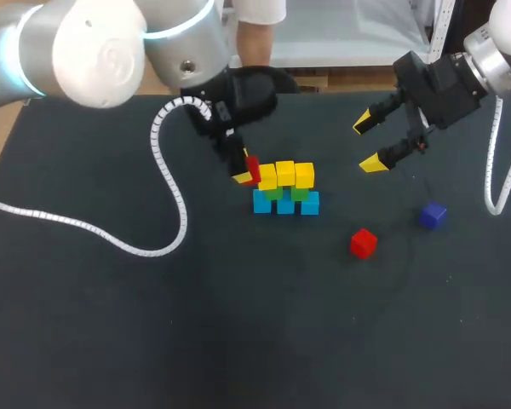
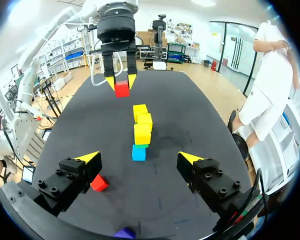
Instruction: Place the blue cubes, place green cubes on the blue cubes, place the yellow cubes on the green cubes, then place the red cubes on the yellow cubes, and place purple cube on the red cubes.
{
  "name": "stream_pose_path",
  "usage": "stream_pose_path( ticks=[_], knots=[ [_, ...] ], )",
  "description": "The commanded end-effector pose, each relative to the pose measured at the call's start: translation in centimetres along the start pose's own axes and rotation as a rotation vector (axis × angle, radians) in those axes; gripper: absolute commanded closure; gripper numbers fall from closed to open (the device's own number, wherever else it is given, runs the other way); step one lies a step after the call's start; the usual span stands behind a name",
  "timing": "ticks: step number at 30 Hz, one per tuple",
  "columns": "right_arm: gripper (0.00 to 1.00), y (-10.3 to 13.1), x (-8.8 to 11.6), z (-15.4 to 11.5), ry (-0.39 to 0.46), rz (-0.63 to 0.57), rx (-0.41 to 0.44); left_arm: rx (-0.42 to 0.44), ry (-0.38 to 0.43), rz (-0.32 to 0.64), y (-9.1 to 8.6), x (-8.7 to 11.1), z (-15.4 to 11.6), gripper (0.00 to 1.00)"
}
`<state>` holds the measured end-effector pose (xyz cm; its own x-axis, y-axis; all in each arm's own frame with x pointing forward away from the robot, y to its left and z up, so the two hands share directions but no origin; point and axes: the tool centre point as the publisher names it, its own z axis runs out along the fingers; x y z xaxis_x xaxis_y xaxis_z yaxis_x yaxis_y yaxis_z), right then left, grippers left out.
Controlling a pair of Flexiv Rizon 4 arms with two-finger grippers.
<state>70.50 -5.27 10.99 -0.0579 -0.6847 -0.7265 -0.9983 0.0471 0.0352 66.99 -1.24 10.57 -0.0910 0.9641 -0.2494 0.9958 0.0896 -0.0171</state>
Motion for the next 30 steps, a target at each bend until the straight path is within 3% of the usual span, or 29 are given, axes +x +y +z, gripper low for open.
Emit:
stream_pose_path(
  ticks=[1,13,30],
  knots=[
    [0.00,0.0,0.0,0.0,-0.001,-0.001,0.000,0.010,0.022,0.004,0.7,-0.8,-0.2,1.00],
    [0.00,0.0,0.0,0.0,-0.001,-0.001,0.000,0.014,0.021,0.061,1.7,-2.5,-0.5,1.00],
    [0.00,0.0,0.0,0.0,-0.001,-0.001,0.000,0.016,0.001,0.080,1.8,-2.6,-0.5,1.00]
  ],
)
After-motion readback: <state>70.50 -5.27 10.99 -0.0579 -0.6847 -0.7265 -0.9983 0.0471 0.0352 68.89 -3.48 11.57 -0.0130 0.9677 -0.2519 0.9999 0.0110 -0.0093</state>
